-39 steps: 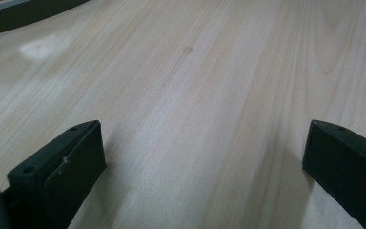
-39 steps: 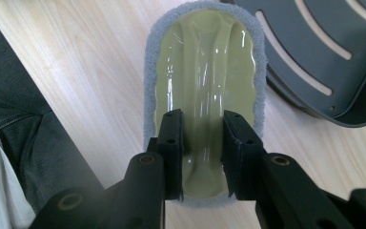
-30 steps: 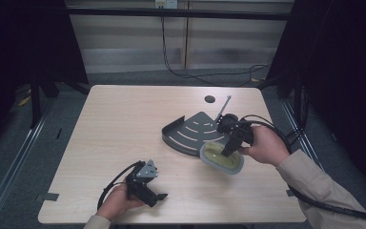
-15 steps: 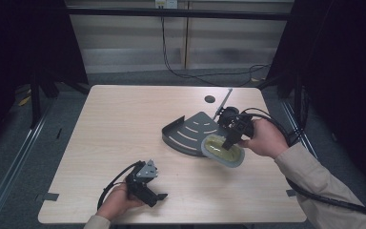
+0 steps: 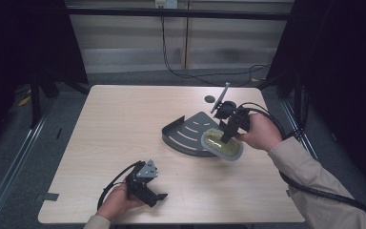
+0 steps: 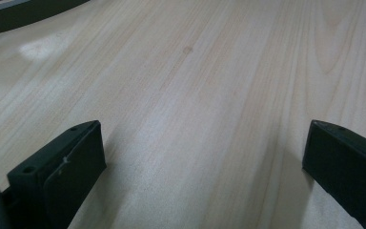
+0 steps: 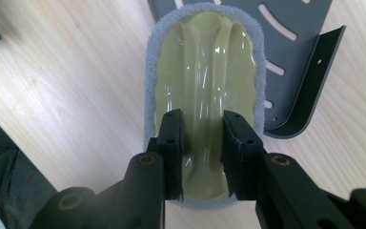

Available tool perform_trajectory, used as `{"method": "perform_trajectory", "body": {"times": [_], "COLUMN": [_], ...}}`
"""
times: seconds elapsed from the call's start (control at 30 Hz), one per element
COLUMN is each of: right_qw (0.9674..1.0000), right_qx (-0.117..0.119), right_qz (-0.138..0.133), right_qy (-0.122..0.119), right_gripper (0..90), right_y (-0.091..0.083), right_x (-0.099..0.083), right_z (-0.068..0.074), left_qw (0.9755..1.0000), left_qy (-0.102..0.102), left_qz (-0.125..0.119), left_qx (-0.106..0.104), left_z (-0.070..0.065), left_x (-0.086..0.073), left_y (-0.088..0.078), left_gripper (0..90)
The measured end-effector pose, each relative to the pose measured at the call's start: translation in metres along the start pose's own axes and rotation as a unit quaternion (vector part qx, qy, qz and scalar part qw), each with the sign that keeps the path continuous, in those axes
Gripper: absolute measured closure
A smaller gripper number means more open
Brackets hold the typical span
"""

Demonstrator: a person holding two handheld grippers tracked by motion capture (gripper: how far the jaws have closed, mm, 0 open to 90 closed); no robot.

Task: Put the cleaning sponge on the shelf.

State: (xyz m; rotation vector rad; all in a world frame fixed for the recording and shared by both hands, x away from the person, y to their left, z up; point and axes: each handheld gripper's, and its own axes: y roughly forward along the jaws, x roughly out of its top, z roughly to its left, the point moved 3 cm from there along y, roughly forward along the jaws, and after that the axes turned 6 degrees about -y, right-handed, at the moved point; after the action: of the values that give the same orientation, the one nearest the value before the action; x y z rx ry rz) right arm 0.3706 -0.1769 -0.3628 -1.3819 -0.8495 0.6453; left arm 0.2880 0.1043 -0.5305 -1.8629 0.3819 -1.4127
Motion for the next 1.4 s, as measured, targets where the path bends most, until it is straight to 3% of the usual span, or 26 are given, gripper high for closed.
{"method": "perform_trajectory", "body": {"times": [0.33,0.67,0.97,1.4], "right_qw": [0.9996,0.9992,0.9975,0.9958], "right_qx": [-0.003,-0.011,-0.013,-0.016], "right_qz": [-0.007,-0.012,-0.012,-0.015], "right_qy": [0.026,0.037,0.068,0.088], "right_gripper": [71.0,71.0,71.0,71.0], "right_y": [0.0,0.004,0.006,0.012], "right_x": [0.009,0.014,0.018,0.025], "right_z": [-0.011,-0.022,-0.031,-0.041], "left_qw": [1.0,1.0,1.0,1.0], "left_qy": [0.001,-0.002,-0.002,0.0], "left_qz": [0.0,-0.002,-0.002,-0.001], "left_qx": [0.0,0.0,-0.001,-0.001], "left_z": [0.0,0.0,0.0,0.0], "left_x": [0.0,0.0,0.0,0.0], "left_y": [0.0,0.0,0.0,0.0], "left_gripper": [0.0,0.0,0.0,0.0]}}
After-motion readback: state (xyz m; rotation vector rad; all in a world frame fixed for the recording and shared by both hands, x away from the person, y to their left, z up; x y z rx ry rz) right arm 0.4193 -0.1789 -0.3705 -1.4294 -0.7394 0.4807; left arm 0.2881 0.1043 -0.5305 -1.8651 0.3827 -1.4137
